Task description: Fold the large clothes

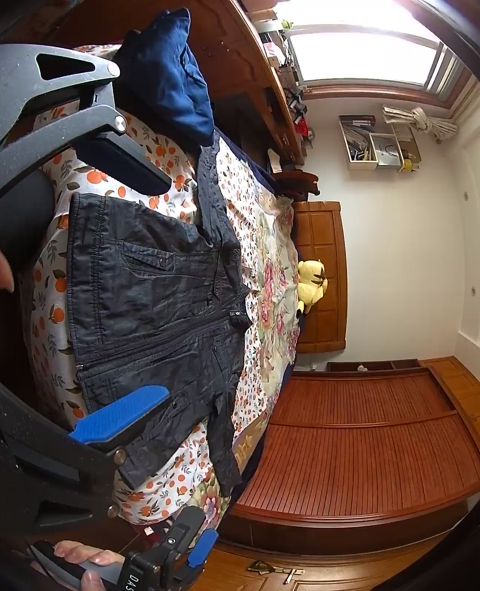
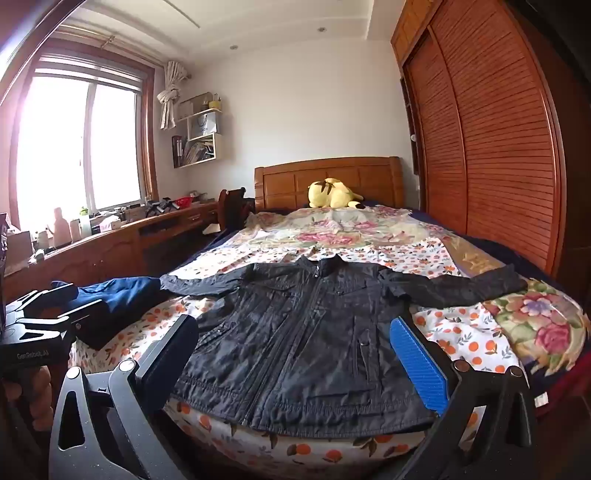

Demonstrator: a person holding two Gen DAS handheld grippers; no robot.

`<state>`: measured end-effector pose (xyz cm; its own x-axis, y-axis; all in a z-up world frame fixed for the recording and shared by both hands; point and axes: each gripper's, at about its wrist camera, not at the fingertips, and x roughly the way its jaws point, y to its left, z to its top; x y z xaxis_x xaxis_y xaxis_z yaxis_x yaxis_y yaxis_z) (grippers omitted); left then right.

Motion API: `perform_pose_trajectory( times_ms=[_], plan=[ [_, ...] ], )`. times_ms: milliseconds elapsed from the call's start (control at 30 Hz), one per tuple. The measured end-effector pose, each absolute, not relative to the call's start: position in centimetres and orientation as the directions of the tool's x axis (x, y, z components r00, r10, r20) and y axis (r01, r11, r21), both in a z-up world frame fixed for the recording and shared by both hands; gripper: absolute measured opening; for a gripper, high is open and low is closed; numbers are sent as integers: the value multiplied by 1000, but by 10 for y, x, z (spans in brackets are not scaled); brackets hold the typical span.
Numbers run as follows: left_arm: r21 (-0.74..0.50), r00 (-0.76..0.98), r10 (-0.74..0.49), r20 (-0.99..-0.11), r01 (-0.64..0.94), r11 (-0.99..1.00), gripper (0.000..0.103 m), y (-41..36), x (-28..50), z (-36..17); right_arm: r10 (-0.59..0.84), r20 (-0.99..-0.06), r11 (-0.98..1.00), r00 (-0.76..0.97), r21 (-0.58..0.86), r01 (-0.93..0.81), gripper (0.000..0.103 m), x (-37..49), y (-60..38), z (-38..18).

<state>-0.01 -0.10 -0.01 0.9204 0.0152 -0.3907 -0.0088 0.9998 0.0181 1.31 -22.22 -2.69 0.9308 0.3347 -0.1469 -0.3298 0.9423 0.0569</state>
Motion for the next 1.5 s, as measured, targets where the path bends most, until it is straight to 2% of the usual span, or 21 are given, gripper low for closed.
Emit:
perform_pose_trajectory(
  times_ms=[1500],
  plan=[
    [11,926,2,-378,2,1000,103,-6,-3,3,334,-154,942,930,52,-330,103,12,-221,-28]
  ],
)
